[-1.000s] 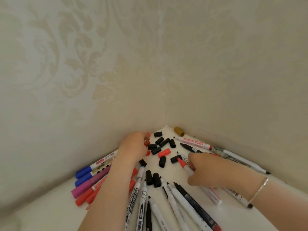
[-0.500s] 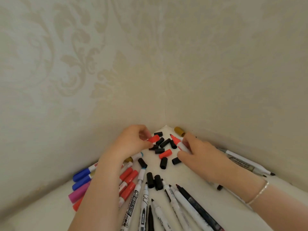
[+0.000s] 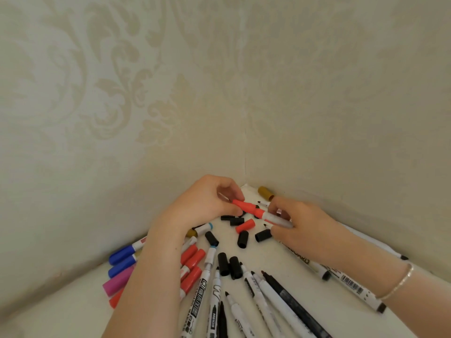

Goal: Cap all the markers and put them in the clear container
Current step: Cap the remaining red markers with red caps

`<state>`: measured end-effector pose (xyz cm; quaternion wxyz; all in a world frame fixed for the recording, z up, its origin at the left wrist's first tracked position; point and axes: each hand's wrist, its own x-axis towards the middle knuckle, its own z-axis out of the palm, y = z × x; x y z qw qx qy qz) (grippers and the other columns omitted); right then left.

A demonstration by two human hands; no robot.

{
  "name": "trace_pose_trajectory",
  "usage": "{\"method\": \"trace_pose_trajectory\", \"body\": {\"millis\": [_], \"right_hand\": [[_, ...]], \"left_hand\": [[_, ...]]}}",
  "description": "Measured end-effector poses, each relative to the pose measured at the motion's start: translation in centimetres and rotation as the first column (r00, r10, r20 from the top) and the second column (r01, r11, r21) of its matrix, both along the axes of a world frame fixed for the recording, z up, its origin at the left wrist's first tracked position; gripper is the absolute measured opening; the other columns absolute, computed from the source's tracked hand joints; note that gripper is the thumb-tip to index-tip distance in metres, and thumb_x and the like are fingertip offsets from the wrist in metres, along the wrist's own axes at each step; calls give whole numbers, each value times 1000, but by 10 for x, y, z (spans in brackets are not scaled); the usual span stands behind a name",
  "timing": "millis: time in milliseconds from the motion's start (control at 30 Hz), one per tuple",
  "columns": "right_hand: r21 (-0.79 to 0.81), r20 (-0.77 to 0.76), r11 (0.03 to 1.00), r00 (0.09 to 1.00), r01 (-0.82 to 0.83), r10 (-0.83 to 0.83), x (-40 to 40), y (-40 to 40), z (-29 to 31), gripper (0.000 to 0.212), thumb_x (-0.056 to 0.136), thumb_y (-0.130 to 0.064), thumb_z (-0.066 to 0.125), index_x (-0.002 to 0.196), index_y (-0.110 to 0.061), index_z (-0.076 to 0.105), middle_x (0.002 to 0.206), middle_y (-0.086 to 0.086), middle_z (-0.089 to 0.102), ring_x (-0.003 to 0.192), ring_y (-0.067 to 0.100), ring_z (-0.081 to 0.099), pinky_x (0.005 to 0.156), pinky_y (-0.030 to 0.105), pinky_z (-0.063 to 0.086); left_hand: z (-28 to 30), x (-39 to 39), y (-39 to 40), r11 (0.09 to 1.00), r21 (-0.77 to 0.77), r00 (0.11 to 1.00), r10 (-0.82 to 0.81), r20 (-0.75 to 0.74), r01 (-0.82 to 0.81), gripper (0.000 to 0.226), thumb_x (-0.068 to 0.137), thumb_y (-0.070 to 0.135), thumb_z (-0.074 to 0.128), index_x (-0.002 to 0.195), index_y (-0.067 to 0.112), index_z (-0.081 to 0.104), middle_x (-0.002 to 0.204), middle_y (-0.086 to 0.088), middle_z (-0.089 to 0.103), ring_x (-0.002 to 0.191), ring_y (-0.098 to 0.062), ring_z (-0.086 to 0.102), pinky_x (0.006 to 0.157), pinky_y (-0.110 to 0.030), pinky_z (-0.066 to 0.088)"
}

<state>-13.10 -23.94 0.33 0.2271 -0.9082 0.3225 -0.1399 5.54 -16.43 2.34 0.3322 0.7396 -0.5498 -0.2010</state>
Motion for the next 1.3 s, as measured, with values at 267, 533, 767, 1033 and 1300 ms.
{"method": "trace_pose_trajectory", "body": {"millis": [267, 533, 767, 1033, 1300], "right_hand": [[-26, 160, 995, 982, -99, 101, -7, -1, 5, 21, 92, -29, 56, 106, -44, 63, 81, -5, 65, 61, 11, 53, 62, 32, 48], [-62, 193, 995, 977, -76, 87, -5, -1, 5, 8, 90, -31, 60, 97, -35, 58, 76, -3, 62, 65, 16, 56, 64, 36, 49], [129, 293, 990, 956, -62, 21, -6, -5, 5, 9, 86, -28, 67, 84, -34, 61, 77, 1, 67, 49, 5, 46, 47, 24, 40], [271, 314, 957, 949, -108, 18, -17, -1, 6, 4, 89, -28, 64, 88, -25, 62, 63, 0, 66, 42, 5, 39, 47, 21, 33], [92, -138, 995, 990, 44, -31, -27, 6, 0, 22, 94, -47, 46, 85, -27, 49, 73, -5, 64, 59, 10, 53, 53, 25, 43]], "left_hand": [[-1, -3, 7, 979, 86, 854, -117, -506, 185, 14, 96, 15, 54, 98, 8, 66, 69, -1, 66, 55, -8, 57, 57, -19, 48], [-8, -15, -5, 971, 32, 752, -162, -639, 237, 15, 93, 19, 58, 84, 8, 62, 62, -1, 58, 45, -5, 47, 45, -16, 43], [-9, -17, -8, 965, -2, 738, -201, -644, 261, 14, 94, 15, 57, 83, 7, 60, 61, 0, 55, 45, -5, 45, 47, -16, 45], [-9, -19, -9, 938, -30, 734, -291, -613, 346, 16, 81, 22, 63, 89, 8, 61, 66, -2, 61, 55, -9, 51, 60, -22, 49], [-6, 3, -3, 1000, 23, 917, 8, -399, 1, 11, 94, 18, 60, 98, 8, 64, 71, 1, 68, 56, -7, 58, 68, -25, 57]]}}
